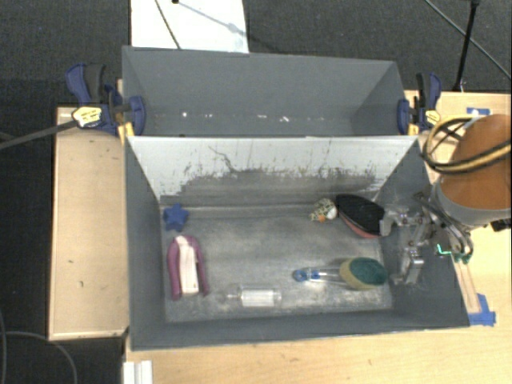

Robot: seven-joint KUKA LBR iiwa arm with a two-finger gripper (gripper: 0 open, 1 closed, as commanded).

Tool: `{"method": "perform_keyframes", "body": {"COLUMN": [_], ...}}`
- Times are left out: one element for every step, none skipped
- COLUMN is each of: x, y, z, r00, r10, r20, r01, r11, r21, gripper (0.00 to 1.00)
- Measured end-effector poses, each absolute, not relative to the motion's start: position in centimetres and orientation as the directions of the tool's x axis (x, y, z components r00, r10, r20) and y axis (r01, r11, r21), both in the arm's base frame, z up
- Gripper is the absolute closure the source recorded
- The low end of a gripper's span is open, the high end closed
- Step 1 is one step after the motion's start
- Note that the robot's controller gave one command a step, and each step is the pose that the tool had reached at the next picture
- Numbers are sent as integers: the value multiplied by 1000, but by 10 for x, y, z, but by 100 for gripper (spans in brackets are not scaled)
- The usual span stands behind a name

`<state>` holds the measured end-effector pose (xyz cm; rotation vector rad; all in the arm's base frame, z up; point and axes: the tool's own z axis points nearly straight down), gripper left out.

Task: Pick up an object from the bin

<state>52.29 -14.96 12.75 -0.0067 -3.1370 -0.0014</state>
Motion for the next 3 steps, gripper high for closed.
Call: {"method": "perform_keyframes", "body": {"x": [503,488,488], "y": [-121,-91,-84], "z": [67,101,111], "r00": [-998,-977,-901], "r10": [64,212,434], "r20": [5,1,-4], "r01": [64,212,434], "r11": [998,977,901], "r21": [1,2,2], "gripper": [0,0,0]}}
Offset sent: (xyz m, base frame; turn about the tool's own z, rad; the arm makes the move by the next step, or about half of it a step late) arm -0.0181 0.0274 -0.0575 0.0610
